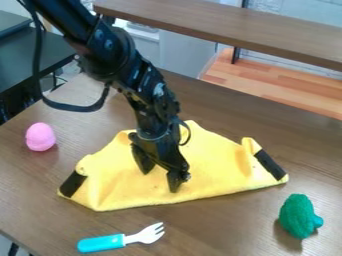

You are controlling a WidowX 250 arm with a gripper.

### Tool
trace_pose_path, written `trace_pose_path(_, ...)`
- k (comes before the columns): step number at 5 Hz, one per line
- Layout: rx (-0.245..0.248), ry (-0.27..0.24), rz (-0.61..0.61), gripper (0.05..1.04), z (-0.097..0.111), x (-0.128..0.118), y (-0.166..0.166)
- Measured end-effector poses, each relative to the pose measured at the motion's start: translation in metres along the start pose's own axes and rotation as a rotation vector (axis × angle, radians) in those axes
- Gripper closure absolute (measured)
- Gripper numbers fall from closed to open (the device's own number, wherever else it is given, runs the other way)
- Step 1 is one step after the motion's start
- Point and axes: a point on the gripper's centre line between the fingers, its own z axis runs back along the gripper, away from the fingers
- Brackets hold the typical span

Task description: Slide the cloth up and down across the table

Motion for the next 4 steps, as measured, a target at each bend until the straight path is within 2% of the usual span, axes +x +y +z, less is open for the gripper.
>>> trace_pose_path(1,0.027,-0.003,0.023,0.083,-0.002,0.008,0.006)
trace_pose_path(3,0.068,-0.034,0.099,0.084,-0.009,0.051,0.039)
trace_pose_path(4,0.078,-0.044,0.127,0.084,-0.012,0.064,0.051)
